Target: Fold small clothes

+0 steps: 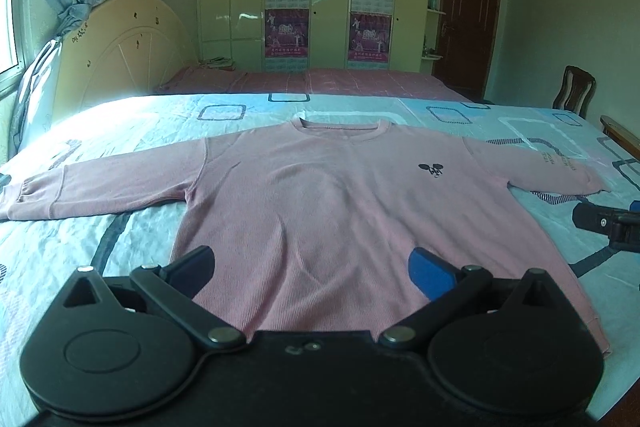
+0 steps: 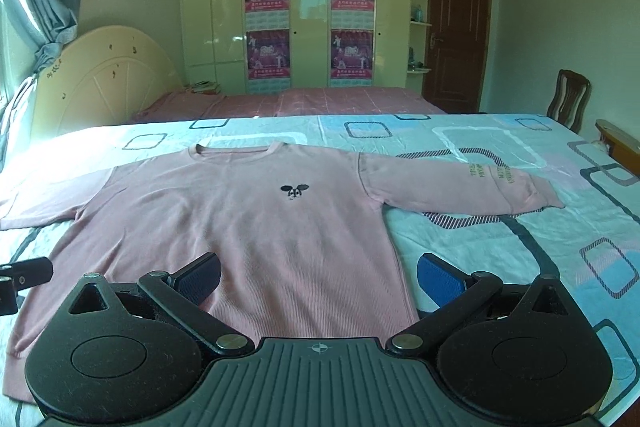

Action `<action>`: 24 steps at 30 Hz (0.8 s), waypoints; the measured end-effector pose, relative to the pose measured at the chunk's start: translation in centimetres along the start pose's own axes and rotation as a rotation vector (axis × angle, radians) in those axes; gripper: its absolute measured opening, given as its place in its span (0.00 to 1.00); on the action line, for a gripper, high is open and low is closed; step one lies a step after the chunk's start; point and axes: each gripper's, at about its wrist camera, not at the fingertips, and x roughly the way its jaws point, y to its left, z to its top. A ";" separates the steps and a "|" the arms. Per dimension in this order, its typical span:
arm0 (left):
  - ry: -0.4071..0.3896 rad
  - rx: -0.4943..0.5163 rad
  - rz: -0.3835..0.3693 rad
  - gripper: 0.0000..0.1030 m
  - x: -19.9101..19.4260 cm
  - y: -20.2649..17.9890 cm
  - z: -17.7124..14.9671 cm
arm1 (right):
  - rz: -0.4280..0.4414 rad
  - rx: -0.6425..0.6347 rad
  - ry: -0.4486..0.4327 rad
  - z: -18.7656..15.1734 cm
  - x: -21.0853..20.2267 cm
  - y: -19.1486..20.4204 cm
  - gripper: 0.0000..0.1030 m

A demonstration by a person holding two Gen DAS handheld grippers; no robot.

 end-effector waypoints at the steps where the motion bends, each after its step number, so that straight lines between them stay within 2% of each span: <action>1: 0.010 -0.003 -0.006 1.00 0.5 0.3 0.2 | -0.011 0.004 -0.002 0.3 0.5 0.0 1.00; 3: 0.034 -0.015 -0.031 1.00 2.0 0.8 0.7 | -0.037 0.005 0.006 0.8 1.5 -0.2 1.00; 5: 0.050 -0.034 -0.026 1.00 3.0 0.9 1.0 | -0.059 0.002 0.013 1.3 2.4 -0.6 1.00; 11: 0.089 -0.005 -0.039 1.00 6.3 -1.2 1.8 | -0.124 0.016 0.032 2.2 4.7 -3.6 1.00; 15: 0.073 0.013 -0.063 1.00 8.1 -2.8 2.4 | -0.149 0.035 0.036 3.0 7.3 -6.6 1.00; 19: 0.153 -0.003 -0.087 1.00 11.1 -4.9 3.3 | -0.156 0.060 0.049 4.1 10.8 -10.1 1.00; 24: 0.213 0.023 -0.131 1.00 15.2 -9.0 5.0 | -0.176 0.109 0.052 5.2 14.8 -15.8 1.00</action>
